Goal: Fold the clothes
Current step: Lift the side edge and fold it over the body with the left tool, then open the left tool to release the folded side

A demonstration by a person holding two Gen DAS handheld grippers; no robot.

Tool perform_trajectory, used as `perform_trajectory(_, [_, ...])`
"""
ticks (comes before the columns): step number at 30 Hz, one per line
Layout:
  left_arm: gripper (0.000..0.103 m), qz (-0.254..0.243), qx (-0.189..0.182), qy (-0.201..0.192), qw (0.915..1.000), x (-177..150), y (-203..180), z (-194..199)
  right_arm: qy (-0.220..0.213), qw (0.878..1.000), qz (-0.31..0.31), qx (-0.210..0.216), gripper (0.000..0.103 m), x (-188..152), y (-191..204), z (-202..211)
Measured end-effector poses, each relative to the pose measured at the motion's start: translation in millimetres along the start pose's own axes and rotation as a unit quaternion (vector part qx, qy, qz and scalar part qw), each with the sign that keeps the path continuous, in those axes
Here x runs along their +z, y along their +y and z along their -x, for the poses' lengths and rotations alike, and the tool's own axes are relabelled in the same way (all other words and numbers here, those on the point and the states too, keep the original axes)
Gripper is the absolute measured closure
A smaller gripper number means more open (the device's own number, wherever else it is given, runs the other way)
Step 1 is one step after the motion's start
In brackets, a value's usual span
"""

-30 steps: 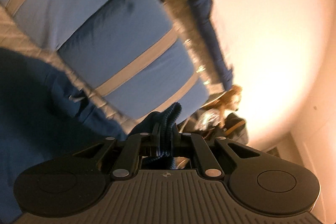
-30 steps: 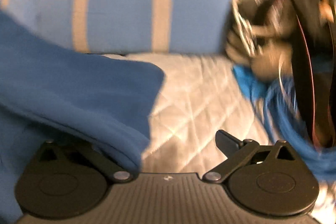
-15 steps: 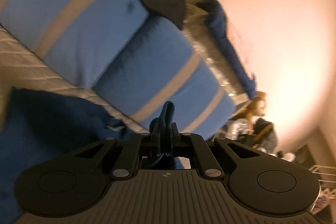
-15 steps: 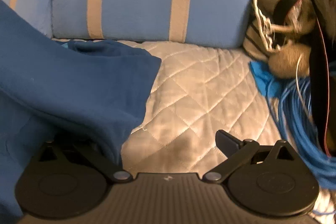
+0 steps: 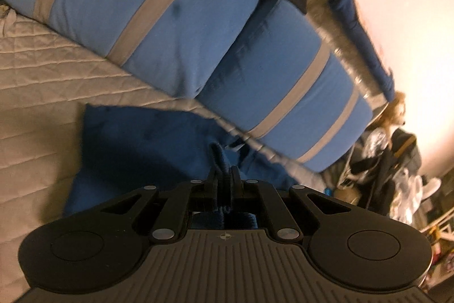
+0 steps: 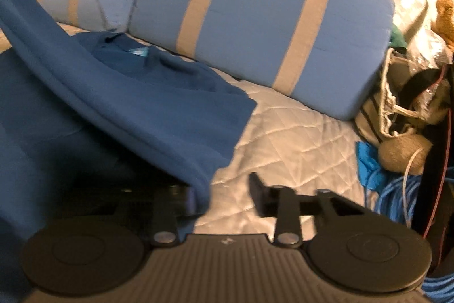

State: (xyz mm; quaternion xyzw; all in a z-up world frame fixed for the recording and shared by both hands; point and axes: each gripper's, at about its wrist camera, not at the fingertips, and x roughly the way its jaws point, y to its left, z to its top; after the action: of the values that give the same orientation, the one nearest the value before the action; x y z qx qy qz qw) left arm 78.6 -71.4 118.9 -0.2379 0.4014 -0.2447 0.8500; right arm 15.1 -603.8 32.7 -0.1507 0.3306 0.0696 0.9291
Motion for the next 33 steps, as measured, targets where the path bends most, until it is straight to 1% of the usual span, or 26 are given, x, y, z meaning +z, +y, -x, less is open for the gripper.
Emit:
perform_trajectory(2, [0.096,-0.017,0.004,0.006,0.9998,-6,9,1,-0.002,1.000,0.009,0.005,0.073,0,5,0])
perform_trajectory(3, [0.096,-0.025,0.007,0.010,0.9996,-9,14,2,-0.003,1.000,0.015,0.004,0.074,0,7,0])
perform_trajectory(7, [0.098,-0.049,0.031,0.028,0.9979,-22,34,0,-0.005,0.999,0.043,-0.006,0.073,-1,16,0])
perform_trajectory(8, [0.098,-0.053,0.037,0.033,0.9974,-26,41,-1,-0.004,0.999,0.049,-0.008,0.070,-2,17,-1])
perform_trajectory(9, [0.098,-0.056,0.042,0.038,0.9968,-30,46,-3,-0.003,0.999,0.050,-0.006,0.068,-2,18,-1])
perform_trajectory(11, [0.098,-0.062,0.052,0.047,0.9956,-38,54,-7,0.000,0.999,0.051,0.001,0.068,-2,19,-2])
perform_trajectory(14, [0.098,-0.076,0.066,0.059,0.9932,-50,58,-15,0.006,0.999,0.050,0.003,0.068,-2,22,-4])
perform_trajectory(17, [0.098,-0.102,0.078,0.061,0.9898,-57,57,-20,0.010,0.998,0.058,0.000,0.068,-2,24,-6])
perform_trajectory(19, [0.098,-0.122,0.083,0.055,0.9876,-61,55,-19,0.012,0.998,0.060,-0.002,0.063,-2,23,-6])
perform_trajectory(21, [0.098,-0.139,0.087,0.048,0.9853,-63,52,-16,0.012,0.997,0.070,-0.009,0.052,-3,23,-6])
perform_trajectory(22, [0.098,-0.148,0.091,0.043,0.9839,-64,50,-15,0.013,0.997,0.077,-0.011,0.049,-4,23,-6])
perform_trajectory(24, [0.098,-0.165,0.101,0.035,0.9805,-67,47,-14,0.014,0.996,0.091,-0.015,0.041,-6,24,-6])
perform_trajectory(25, [0.098,-0.176,0.107,0.033,0.9781,-69,45,-14,0.015,0.995,0.098,-0.017,0.039,-8,25,-7])
perform_trajectory(27, [0.098,-0.203,0.120,0.035,0.9712,-74,41,-18,0.016,0.993,0.112,-0.021,0.028,-10,26,-7])
perform_trajectory(29, [0.098,-0.225,0.133,0.037,0.9645,-79,38,-22,0.016,0.990,0.138,-0.034,0.020,-11,29,-7])
perform_trajectory(31, [0.097,-0.231,0.144,0.042,0.9615,-80,38,-24,0.015,0.985,0.164,-0.049,0.013,-11,32,-8])
perform_trajectory(32, [0.094,-0.234,0.149,0.044,0.9599,-81,38,-25,0.013,0.983,0.176,-0.057,0.006,-11,34,-9])
perform_trajectory(33, [0.094,-0.237,0.154,0.046,0.9582,-82,39,-25,0.011,0.980,0.188,-0.065,0.001,-11,35,-9])
